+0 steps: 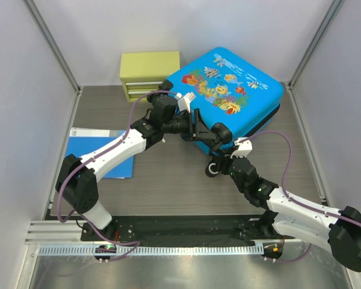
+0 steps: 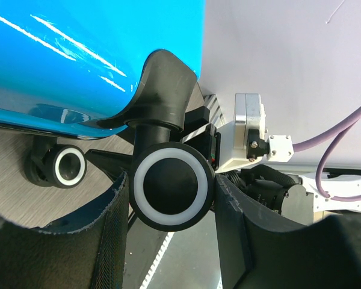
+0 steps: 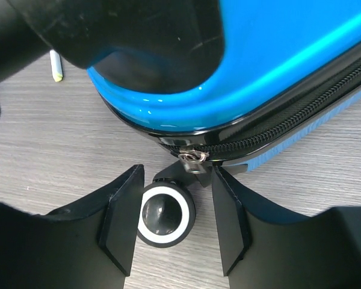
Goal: Pack the luggage
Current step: Zip the luggage at the center of the board.
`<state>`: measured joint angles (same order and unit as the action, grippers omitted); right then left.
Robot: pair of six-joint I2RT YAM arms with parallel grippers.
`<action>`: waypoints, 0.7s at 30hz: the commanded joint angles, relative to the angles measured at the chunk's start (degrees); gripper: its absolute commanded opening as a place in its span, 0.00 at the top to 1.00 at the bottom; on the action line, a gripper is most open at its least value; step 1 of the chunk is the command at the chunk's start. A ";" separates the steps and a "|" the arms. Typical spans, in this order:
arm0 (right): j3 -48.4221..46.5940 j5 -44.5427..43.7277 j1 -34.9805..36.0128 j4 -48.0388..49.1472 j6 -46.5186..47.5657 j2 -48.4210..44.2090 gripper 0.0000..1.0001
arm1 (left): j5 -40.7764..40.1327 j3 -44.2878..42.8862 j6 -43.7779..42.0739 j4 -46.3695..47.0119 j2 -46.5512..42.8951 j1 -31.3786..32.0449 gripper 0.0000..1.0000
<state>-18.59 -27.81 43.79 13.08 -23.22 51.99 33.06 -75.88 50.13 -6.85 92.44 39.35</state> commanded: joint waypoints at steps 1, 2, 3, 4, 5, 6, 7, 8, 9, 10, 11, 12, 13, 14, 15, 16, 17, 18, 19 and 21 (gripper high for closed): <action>0.75 -5.57 -0.02 6.95 -0.51 0.21 0.46 | -10.30 -1.55 -2.84 9.49 -1.92 -5.78 1.00; 0.66 -6.19 -0.02 7.74 -0.33 0.74 0.46 | -10.21 -1.56 -2.84 9.49 -1.92 -5.78 1.00; 0.49 -6.81 -0.02 8.10 -0.24 1.18 0.47 | -10.29 -1.64 -2.84 9.49 -1.92 -5.78 1.00; 0.31 -7.69 -0.02 9.14 -0.16 2.14 0.47 | -10.29 -1.82 -2.84 9.49 -1.83 -5.78 1.00; 0.22 -8.22 -0.02 9.59 -0.16 2.59 0.48 | -10.12 -1.82 -2.84 9.49 -1.83 -5.78 1.00; -0.30 -8.66 0.07 9.77 -0.07 3.03 0.49 | -10.12 -1.82 -2.84 9.49 -1.83 -5.87 1.00; -0.48 -9.18 -0.02 10.47 0.02 3.38 0.50 | -10.03 -1.99 -2.84 9.49 -1.74 -5.87 1.00; -0.57 -10.41 -0.02 10.82 -0.07 3.91 0.53 | -10.03 -1.99 -2.93 9.40 -1.74 -5.87 1.00; -0.66 -11.03 -0.02 11.26 -0.24 4.17 0.54 | -10.03 -1.99 -2.84 9.40 -1.74 -5.95 1.00; -0.66 -11.47 -0.02 12.22 -0.16 4.35 0.56 | -10.03 -1.99 -2.84 9.40 -1.65 -5.95 1.00; -0.75 -12.43 -0.02 12.49 -0.24 4.79 0.61 | -9.94 -1.99 -2.84 9.40 -1.65 -5.95 1.00; -0.92 -12.96 -0.02 12.76 -0.33 5.05 0.64 | -9.86 -1.99 -2.84 9.40 -1.57 -5.95 1.00; -0.92 -13.32 0.07 13.11 -0.51 5.05 0.68 | -9.86 -1.99 -2.76 9.40 -1.57 -5.95 1.00; -0.92 -13.84 -0.02 13.37 -0.86 4.97 0.76 | -9.86 -1.99 -2.76 9.40 -1.48 -5.95 1.00; -0.66 -14.11 -0.02 13.63 -1.03 4.62 0.81 | -9.86 -1.99 -2.76 9.40 -1.48 -5.95 1.00; -0.48 -14.02 -0.02 14.07 -1.03 4.27 0.85 | -9.86 -1.99 -2.76 9.40 -1.48 -5.95 1.00; -0.40 -14.11 -0.02 13.99 -1.03 3.92 0.93 | -9.86 -1.99 -2.84 9.40 -1.48 -6.04 1.00; -0.40 -14.02 -0.02 13.73 -0.86 3.04 0.96 | -9.86 -1.99 -2.76 9.40 -1.39 -6.04 1.00; -0.40 -13.94 -0.02 12.68 -0.69 2.51 0.99 | -9.77 -1.99 -2.76 9.40 -1.39 -6.04 1.00; -0.48 -14.46 -0.02 10.75 -0.68 0.50 0.99 | -9.77 -1.82 -2.84 9.49 -1.48 -6.13 1.00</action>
<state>-17.43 -35.70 44.80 16.32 -23.18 56.21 33.52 -75.85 50.35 -6.55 92.44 39.18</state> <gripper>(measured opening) 0.037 0.502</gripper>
